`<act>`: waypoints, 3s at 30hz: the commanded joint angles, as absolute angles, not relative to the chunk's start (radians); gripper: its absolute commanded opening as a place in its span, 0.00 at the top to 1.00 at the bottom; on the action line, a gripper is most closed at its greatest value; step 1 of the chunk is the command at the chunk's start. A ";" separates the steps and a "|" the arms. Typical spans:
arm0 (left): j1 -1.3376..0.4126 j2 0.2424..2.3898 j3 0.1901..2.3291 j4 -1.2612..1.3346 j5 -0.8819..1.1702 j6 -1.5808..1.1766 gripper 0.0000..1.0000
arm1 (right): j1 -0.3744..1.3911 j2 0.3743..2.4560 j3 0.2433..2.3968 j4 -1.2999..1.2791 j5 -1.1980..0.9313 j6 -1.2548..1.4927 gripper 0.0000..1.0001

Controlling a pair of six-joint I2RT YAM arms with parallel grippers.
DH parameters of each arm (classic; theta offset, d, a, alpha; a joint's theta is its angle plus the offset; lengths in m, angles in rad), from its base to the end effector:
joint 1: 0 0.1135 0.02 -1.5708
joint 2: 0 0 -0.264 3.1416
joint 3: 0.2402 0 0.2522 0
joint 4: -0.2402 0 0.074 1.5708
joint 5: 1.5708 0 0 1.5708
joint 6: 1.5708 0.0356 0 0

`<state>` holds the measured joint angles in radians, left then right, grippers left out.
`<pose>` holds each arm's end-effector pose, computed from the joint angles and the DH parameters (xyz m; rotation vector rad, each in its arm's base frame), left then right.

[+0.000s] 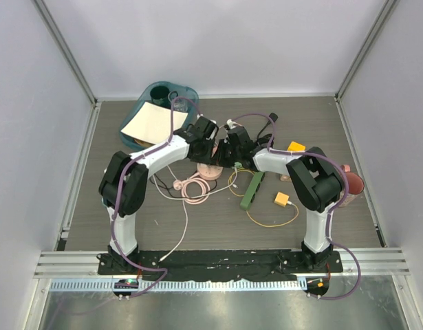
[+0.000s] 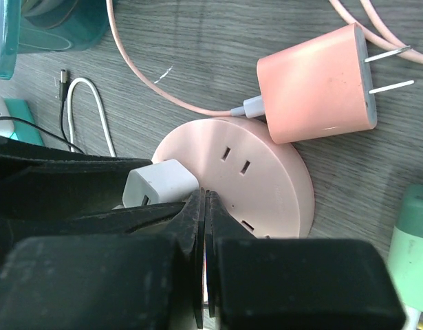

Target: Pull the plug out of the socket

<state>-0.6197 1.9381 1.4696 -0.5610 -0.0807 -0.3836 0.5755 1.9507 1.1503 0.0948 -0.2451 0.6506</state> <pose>0.3410 -0.2398 0.2090 0.2792 2.6027 -0.2566 0.3428 0.2327 0.1543 -0.0467 2.4238 0.8869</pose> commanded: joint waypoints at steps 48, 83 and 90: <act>-0.765 1.939 1.767 -0.732 -0.241 -0.425 1.00 | 0.588 2.062 1.069 -0.127 -0.061 0.581 0.99; -0.362 1.556 1.603 -1.192 -0.626 -0.738 0.19 | 0.681 1.563 1.154 -0.114 -0.069 0.566 0.22; -0.239 1.316 1.318 -1.164 -0.655 -0.738 0.20 | 0.732 1.554 1.126 -0.072 -0.064 0.583 0.10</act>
